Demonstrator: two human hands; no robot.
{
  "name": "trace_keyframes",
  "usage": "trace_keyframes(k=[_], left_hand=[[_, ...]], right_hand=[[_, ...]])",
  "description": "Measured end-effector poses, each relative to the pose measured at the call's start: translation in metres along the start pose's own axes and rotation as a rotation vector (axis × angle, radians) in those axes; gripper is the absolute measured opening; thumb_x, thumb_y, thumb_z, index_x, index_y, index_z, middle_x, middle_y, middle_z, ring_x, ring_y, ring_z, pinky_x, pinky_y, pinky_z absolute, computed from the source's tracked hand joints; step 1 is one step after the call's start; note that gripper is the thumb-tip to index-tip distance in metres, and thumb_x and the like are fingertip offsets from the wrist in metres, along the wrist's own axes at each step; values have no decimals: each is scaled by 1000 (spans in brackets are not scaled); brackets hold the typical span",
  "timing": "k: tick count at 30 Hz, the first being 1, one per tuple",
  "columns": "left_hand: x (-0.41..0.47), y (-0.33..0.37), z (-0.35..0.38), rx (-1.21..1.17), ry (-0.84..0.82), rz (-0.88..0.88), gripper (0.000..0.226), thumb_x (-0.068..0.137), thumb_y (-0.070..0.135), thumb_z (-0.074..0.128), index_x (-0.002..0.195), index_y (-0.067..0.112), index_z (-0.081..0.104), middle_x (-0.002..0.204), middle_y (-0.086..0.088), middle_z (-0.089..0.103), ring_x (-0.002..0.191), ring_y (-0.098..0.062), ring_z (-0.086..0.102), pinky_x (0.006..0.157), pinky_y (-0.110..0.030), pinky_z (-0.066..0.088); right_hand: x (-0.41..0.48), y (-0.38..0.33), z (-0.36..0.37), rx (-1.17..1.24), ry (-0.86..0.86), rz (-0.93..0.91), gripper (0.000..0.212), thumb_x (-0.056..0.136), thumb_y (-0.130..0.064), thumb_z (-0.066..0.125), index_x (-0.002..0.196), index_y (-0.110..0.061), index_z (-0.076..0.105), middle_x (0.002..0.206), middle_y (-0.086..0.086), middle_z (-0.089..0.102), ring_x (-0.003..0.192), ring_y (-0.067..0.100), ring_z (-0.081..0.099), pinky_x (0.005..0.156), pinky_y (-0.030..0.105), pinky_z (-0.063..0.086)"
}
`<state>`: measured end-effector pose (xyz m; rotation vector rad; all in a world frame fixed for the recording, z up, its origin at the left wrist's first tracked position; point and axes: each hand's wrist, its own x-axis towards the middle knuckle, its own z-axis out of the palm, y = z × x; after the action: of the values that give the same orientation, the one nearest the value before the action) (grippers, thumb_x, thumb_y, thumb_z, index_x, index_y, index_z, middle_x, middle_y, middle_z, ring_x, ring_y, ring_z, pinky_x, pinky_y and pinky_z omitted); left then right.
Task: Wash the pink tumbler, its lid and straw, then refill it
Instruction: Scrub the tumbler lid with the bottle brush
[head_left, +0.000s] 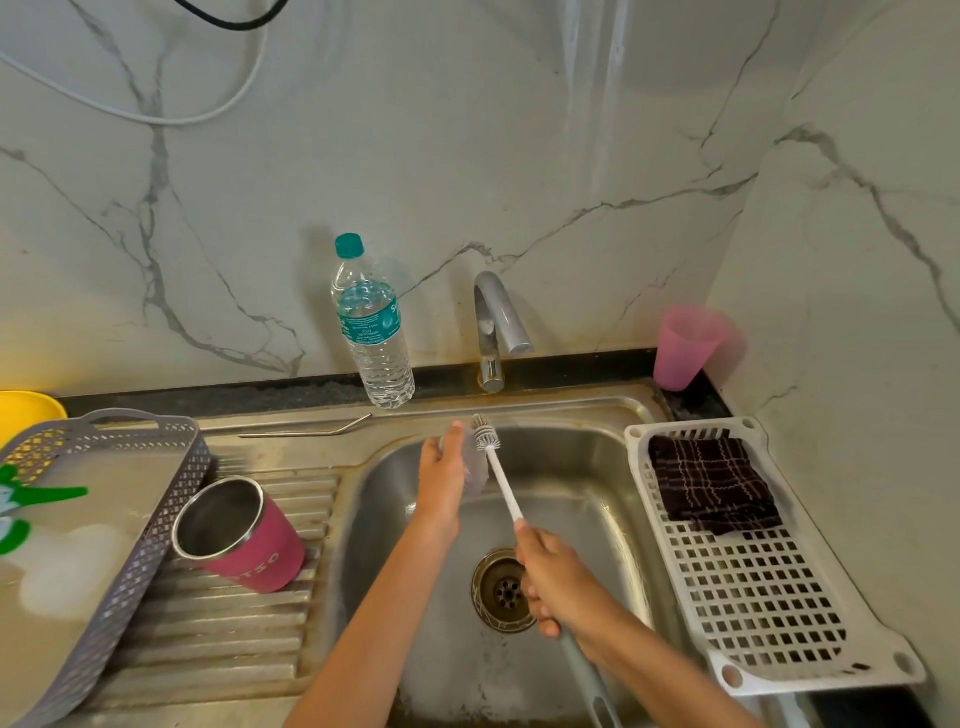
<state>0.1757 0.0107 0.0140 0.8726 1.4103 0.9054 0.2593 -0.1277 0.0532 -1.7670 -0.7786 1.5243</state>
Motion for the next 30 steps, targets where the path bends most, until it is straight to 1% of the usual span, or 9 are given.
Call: trace_keyframes(k=[4,8,10,13,15,20,25,28,30], left_hand=[[4,7,1,-145,112,2,30,99,40,49,112,13,48,91,-2,55,82,-14,52,75,-30,37],[-1,3,8,-90,70,-46,23,96,40,54,96,17,50,88,-4,51,82,-15,48,69,-30,37],[-4,2,12,-89,74,-48,28,97,41,53,103,14,52,94,-9,51,86,-18,49,66,-28,37],[3,7,9,-184,163,-67,42,98,43,50,127,14,46,112,-9,52,105,-24,52,88,-33,40],[11,7,5,-215,207,-83,43,97,44,52,126,12,47,112,-10,55,108,-27,55,97,-38,42],[9,4,4,-171,116,-122,43,96,40,55,124,8,49,90,-3,51,92,-20,49,91,-35,38],[12,10,-3,-270,198,-88,33,98,40,53,117,14,46,109,-12,60,102,-25,55,99,-40,44],[12,4,-5,-179,149,-98,44,96,41,56,123,7,51,99,-12,60,87,-23,56,85,-37,45],[10,-1,-1,-121,75,-109,44,94,44,57,117,7,54,94,-13,60,83,-23,55,79,-36,45]], right_hand=[[-14,6,7,-82,-37,-31,36,101,-46,30,85,-16,42,57,-3,36,35,5,32,35,20,28],[0,0,-3,30,-6,11,34,101,-45,32,86,-17,45,56,-4,33,37,5,30,36,19,26],[5,-3,-1,66,0,24,34,101,-45,32,89,-18,47,58,-3,33,38,5,30,36,19,26],[-1,2,9,-44,-11,-28,37,101,-46,31,84,-17,46,57,-4,38,38,6,34,36,20,29],[-4,4,10,-120,-4,-67,38,101,-46,31,80,-17,45,55,-4,39,38,7,35,36,22,30],[12,-4,4,-92,38,-67,36,101,-45,31,83,-18,47,58,-3,38,38,6,35,37,22,30],[-2,9,18,-180,16,-82,39,101,-46,30,80,-18,47,56,-3,41,39,10,39,35,23,32],[6,4,10,-158,20,-78,39,101,-46,31,83,-16,47,54,-4,39,39,9,37,36,23,32],[17,-3,4,-111,49,-68,38,100,-47,31,83,-17,47,56,-4,37,40,8,36,37,22,31]])
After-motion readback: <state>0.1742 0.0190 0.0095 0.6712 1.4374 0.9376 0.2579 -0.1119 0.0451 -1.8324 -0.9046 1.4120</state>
